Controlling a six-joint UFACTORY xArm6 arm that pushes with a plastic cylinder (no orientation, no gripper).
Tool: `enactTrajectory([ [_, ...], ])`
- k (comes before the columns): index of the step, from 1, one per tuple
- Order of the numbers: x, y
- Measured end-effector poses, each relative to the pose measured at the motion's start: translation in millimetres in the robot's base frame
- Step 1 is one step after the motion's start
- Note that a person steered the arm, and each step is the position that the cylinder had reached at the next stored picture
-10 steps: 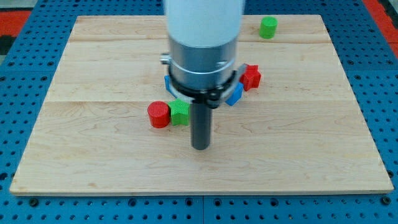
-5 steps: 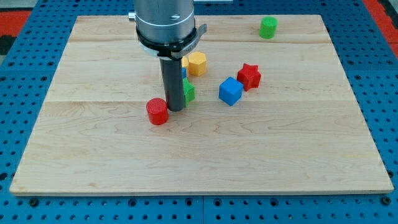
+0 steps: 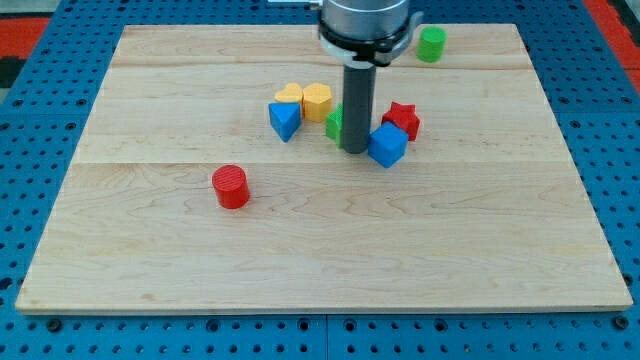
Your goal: Push green star to the green circle
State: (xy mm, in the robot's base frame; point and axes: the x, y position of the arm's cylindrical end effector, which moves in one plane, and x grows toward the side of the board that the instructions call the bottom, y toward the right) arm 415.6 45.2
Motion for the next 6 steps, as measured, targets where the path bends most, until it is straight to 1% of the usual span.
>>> enactTrajectory([
  [1,-6.3,4.7],
  [2,5.4,2.6],
  [4,5.4,-22.0],
  [5,-0.8,-47.6],
  [6,-31.1,-29.0],
])
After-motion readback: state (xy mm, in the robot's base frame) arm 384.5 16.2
